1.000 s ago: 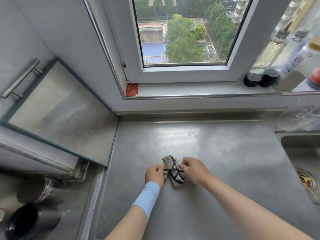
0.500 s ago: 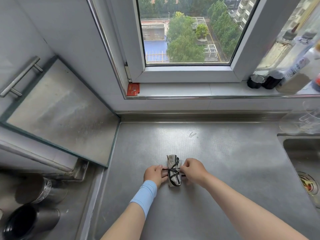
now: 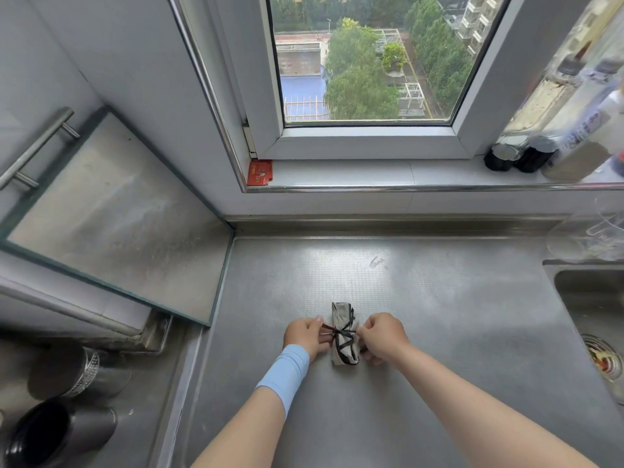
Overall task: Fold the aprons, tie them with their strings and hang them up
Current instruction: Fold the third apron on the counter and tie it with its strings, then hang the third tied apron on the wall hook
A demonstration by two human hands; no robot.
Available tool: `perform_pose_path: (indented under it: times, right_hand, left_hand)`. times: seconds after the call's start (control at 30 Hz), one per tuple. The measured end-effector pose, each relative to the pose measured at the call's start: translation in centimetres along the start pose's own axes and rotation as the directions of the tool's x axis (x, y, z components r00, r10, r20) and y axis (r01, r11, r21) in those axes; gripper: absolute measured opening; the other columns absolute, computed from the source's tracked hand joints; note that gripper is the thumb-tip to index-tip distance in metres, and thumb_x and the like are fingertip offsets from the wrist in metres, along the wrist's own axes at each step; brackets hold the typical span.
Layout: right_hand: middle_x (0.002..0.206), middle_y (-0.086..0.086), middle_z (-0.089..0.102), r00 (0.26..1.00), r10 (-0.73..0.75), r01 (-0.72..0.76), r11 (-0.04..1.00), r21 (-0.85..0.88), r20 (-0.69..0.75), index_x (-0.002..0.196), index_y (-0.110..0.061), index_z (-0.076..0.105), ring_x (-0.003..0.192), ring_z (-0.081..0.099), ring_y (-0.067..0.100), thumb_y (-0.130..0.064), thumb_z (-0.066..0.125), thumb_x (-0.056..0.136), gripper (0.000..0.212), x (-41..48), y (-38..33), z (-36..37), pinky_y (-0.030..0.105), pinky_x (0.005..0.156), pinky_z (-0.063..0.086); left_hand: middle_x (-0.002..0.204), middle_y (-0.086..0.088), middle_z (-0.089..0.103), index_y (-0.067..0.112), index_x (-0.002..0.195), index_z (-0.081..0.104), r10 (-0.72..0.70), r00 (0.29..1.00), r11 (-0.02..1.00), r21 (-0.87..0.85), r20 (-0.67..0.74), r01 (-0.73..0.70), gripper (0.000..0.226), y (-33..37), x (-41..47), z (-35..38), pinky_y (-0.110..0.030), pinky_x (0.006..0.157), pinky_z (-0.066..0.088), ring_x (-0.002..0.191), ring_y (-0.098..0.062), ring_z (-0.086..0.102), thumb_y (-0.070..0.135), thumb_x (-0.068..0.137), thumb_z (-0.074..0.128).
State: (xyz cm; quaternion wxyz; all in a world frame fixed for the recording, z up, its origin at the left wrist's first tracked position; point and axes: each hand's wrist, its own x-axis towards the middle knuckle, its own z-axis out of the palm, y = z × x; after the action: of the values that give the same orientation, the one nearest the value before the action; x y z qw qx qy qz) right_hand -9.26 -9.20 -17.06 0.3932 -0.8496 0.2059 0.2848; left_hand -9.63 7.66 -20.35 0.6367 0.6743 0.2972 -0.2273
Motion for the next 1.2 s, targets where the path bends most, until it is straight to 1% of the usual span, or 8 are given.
perform_pose_path:
  times: [0.1,0.23,0.33,0.5,0.57,0.73,0.97,1.2]
  right_hand:
    - [0.109,0.003,0.067,0.978,-0.192,0.126,0.857,-0.501,-0.082,0.099,-0.017,0.068,0.104,0.063,0.026,-0.035,0.053,0.084,0.028,-0.3,-0.8,-1.1,0.033,0.080,0.050]
    - [0.161,0.006,0.012,0.830,-0.556,0.423,0.570,-0.705,0.048,0.150,-0.019,0.030,0.146,0.018,0.024,-0.015,0.056,0.081,0.074,0.0,-2.1,-2.2,0.039,0.111,0.030]
    - [0.162,0.000,0.020,0.693,-0.627,0.592,0.215,-0.777,0.354,0.145,-0.022,0.041,0.148,0.018,0.019,-0.002,0.053,0.084,0.066,0.7,-2.1,-2.4,0.038,0.111,0.026]
    - [0.123,0.004,0.054,0.688,-0.620,0.530,0.072,-0.845,0.379,0.126,-0.023,0.057,0.113,0.049,0.027,-0.014,0.055,0.086,0.041,1.2,-0.8,-1.1,0.038,0.096,0.034]
    - [0.116,0.005,0.054,0.713,-0.601,0.529,0.123,-0.840,0.361,0.126,-0.024,0.057,0.108,0.050,0.027,-0.018,0.056,0.088,0.039,1.1,-0.1,-0.8,0.037,0.092,0.036]
    - [0.109,-0.001,0.055,0.812,-0.503,0.574,0.596,-0.561,0.297,0.119,-0.025,0.060,0.097,0.058,0.023,-0.026,0.069,0.084,0.036,-0.2,0.4,-0.2,0.034,0.080,0.047]
    - [0.088,-0.011,0.047,0.767,-0.607,0.628,0.646,-0.435,0.207,0.093,-0.036,0.057,0.087,0.052,0.018,-0.032,0.066,0.083,0.015,-4.9,-4.8,-1.4,0.032,0.077,0.046]
    - [0.090,-0.010,0.072,0.746,-0.666,0.662,0.745,-0.087,-0.023,0.096,-0.029,0.069,0.075,0.064,-0.002,-0.020,0.058,0.077,0.023,-11.2,-13.4,-4.5,0.014,0.062,0.048]
  left_hand:
    - [0.089,-0.007,0.075,0.013,0.084,0.074,0.121,0.991,0.963,0.235,0.060,-0.132,0.037,0.5,0.1,-0.5,-0.043,0.083,0.058,0.087,-0.022,0.072,0.035,0.094,0.046]
    - [0.096,-0.002,0.074,0.024,0.085,0.071,0.127,0.976,0.907,0.377,0.175,-0.186,0.034,0.8,0.6,-0.7,-0.044,0.093,0.051,0.095,-0.021,0.068,0.039,0.076,0.043]
    - [0.101,0.008,0.070,0.032,0.096,0.067,0.090,0.952,0.855,0.467,0.292,-0.224,0.030,1.7,-1.7,-0.5,-0.039,0.095,0.051,0.100,-0.012,0.065,0.034,0.067,0.062]
    - [0.122,0.003,0.050,0.029,0.131,0.050,0.155,0.929,0.515,0.775,0.336,-0.366,0.070,1.4,-2.8,-0.6,-0.030,0.100,0.042,0.116,-0.014,0.045,0.034,0.066,0.077]
    - [0.123,0.002,0.052,0.028,0.132,0.052,0.166,0.928,0.488,0.790,0.334,-0.372,0.065,1.1,-2.6,-1.0,-0.028,0.100,0.042,0.117,-0.015,0.048,0.027,0.071,0.076]
    - [0.109,0.003,0.060,0.030,0.114,0.062,0.228,0.894,0.407,0.796,0.386,-0.448,0.036,1.8,-3.7,-2.0,-0.033,0.091,0.048,0.106,-0.020,0.056,0.028,0.078,0.062]
    - [0.112,0.005,0.064,0.029,0.117,0.060,0.353,0.849,0.446,0.727,0.393,-0.522,0.035,6.1,-6.9,-5.4,-0.029,0.088,0.047,0.101,-0.017,0.059,0.022,0.084,0.064]
    - [0.107,-0.002,0.065,0.021,0.113,0.051,0.507,0.797,0.578,0.556,0.329,-0.598,0.042,14.2,-12.1,-9.2,-0.033,0.072,0.058,0.091,-0.023,0.067,0.018,0.077,0.074]
